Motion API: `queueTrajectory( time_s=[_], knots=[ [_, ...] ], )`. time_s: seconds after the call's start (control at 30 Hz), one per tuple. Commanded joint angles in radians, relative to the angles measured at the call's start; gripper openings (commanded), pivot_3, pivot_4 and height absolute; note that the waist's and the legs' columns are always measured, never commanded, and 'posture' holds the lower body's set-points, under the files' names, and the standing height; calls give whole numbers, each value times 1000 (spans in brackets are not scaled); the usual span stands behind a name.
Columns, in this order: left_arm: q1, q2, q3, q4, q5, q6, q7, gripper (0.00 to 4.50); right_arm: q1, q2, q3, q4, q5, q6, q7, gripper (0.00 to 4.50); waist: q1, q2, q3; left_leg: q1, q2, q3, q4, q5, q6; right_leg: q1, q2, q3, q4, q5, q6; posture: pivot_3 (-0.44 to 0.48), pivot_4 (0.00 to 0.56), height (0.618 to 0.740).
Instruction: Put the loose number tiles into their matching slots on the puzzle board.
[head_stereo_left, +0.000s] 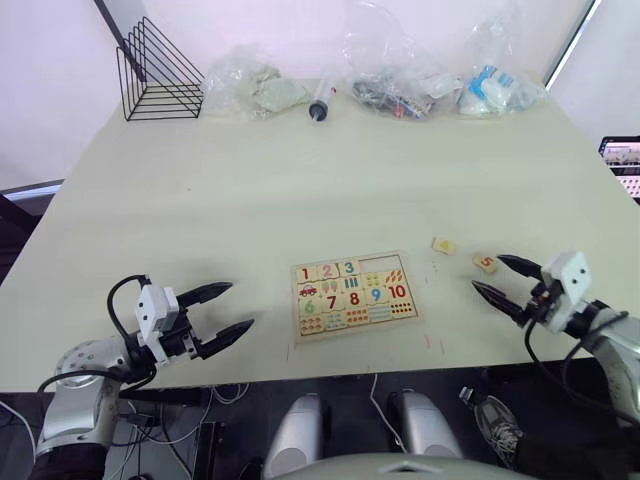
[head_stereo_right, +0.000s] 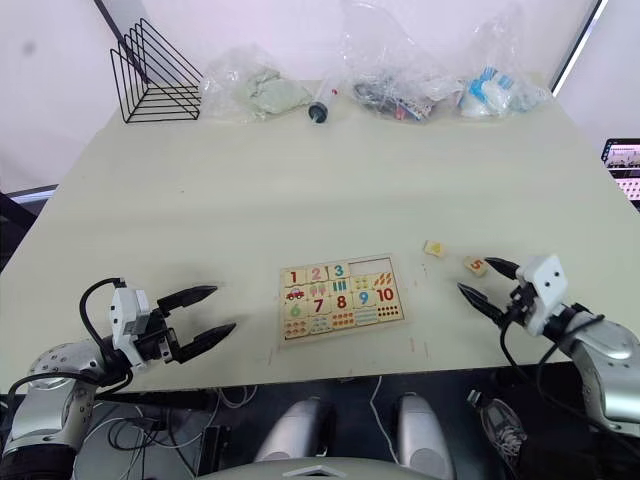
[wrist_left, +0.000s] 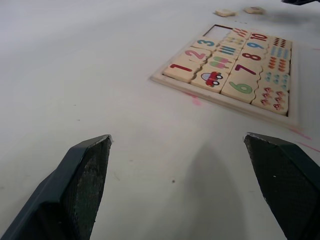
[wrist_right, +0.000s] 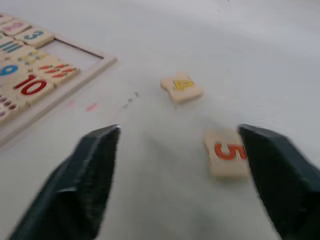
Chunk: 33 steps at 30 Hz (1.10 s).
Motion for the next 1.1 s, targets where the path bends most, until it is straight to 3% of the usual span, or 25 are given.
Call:
queueTrajectory(
  time_s=[0.03, 0.4, 1.1],
  knots=[
    [26, 10, 48, -47, -17, 6, 25, 4500, 38, -31, -83, 21, 59, -69, 55, 4464, 1, 0, 0, 0, 0, 0, 0, 0, 0, 0, 0, 0, 0, 0, 0, 0, 150, 740],
    [93, 21, 92, -120, -47, 60, 50, 4500, 111, -57, -151, 154, 109, -170, 156, 4464, 2, 0, 0, 0, 0, 1, 1, 0, 0, 0, 0, 1, 0, 0, 0, 0, 150, 740],
    [93, 34, 97, -135, -34, 92, 42, 4500, 94, -61, -133, 189, 123, -214, 175, 4464, 3, 0, 0, 0, 0, 1, 1, 0, 0, 1, 0, 1, 0, 0, -1, 0, 150, 740]
  ],
)
